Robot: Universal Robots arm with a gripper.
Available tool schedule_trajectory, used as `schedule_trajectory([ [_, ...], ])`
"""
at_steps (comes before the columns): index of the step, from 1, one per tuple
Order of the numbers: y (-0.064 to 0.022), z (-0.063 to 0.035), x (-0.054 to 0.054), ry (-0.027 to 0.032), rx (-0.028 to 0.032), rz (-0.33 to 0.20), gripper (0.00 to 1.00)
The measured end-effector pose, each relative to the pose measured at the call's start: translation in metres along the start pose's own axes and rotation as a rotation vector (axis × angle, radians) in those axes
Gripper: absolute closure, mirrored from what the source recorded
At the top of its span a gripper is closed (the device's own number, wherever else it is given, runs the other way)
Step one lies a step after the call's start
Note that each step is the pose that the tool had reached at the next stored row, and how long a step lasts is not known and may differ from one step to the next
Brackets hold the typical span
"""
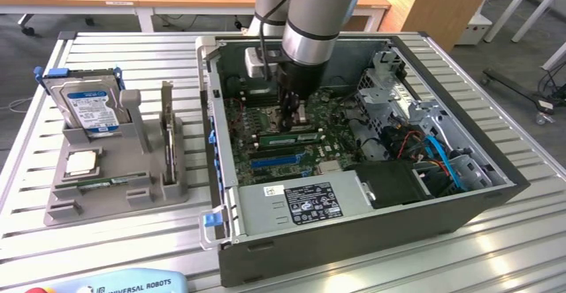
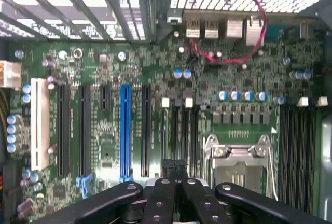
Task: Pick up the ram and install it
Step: 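Press down the ram until it locks into place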
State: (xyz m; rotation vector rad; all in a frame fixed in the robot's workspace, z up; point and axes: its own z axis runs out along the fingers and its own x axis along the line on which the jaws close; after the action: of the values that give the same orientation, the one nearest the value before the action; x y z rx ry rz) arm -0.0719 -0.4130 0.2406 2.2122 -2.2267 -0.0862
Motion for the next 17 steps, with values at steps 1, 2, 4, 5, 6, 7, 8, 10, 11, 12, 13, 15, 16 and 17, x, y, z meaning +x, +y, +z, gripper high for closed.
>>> schedule_trajectory([
  [1,0.0007,0.0,0.0,0.0,0.0,0.0,0.9],
  [2,0.0011,0.0,0.0,0.0,0.0,0.0,0.9],
  [4,0.0022,0.0001,0.0001,0.0001,-0.0001,0.0,0.9],
  [5,0.0035,0.0001,0.0001,0.0001,0.0,0.0,0.9],
  [6,0.0048,0.0002,0.0001,0.0001,0.0,0.0,0.9],
  [7,0.0058,0.0002,0.0001,0.0,0.0,0.0,0.9],
  [8,0.0062,0.0003,0.0,0.0,0.0,0.0,0.9],
  [10,0.0062,0.0002,0.0001,0.0001,-0.0001,0.0,0.9],
  [11,0.0062,0.0002,0.0001,0.0001,0.0,0.0,0.9],
  [12,0.0063,0.0002,0.0004,0.0002,-0.0001,0.0,0.9],
  [13,0.0063,0.0002,0.0009,0.0002,-0.0001,0.0,0.9],
  [15,0.0062,0.0001,0.0021,0.0002,-0.0001,0.0,0.9],
  [16,0.0063,0.0001,0.0027,0.0001,-0.0001,0.0,0.9],
  [17,0.0062,0.0001,0.0032,0.0,0.0,0.0,0.9],
])
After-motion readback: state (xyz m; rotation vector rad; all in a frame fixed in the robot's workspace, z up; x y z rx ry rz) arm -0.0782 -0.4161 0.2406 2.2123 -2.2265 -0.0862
